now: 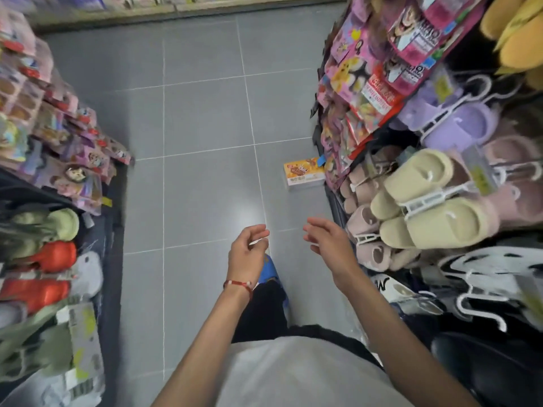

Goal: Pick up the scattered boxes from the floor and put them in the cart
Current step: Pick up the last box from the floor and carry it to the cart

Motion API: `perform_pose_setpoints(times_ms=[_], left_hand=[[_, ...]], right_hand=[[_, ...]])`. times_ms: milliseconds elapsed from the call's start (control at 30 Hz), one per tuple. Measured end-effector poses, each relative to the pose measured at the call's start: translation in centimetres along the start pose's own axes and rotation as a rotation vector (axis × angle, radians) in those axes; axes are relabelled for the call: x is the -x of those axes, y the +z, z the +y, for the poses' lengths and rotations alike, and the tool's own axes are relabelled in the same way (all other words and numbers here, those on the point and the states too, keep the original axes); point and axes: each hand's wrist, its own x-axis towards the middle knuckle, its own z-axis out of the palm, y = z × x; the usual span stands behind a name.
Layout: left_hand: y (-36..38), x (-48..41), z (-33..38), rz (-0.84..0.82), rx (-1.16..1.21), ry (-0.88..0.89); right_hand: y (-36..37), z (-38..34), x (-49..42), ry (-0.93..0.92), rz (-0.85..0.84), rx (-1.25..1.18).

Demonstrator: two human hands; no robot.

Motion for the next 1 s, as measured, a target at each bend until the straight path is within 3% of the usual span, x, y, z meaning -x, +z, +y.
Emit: perform_pose_setpoints(times_ms=[367,767,1000], left_hand=[[2.4,-16.6,12.1,-0.046,-0.061,-0.013],[8.0,-31.3,16.7,-0.008,-0.042,-0.153],[8.1,-38.9,16.3,-0.083,-0.086,-0.258]], right_hand=[[1.5,-11.9,-13.7,0.021,0.043,-0.016],[2.4,-19.5,-29.8,0.106,-0.037,0.136],[4.4,-19.6,-35.8,0.150,0.039,0.173]])
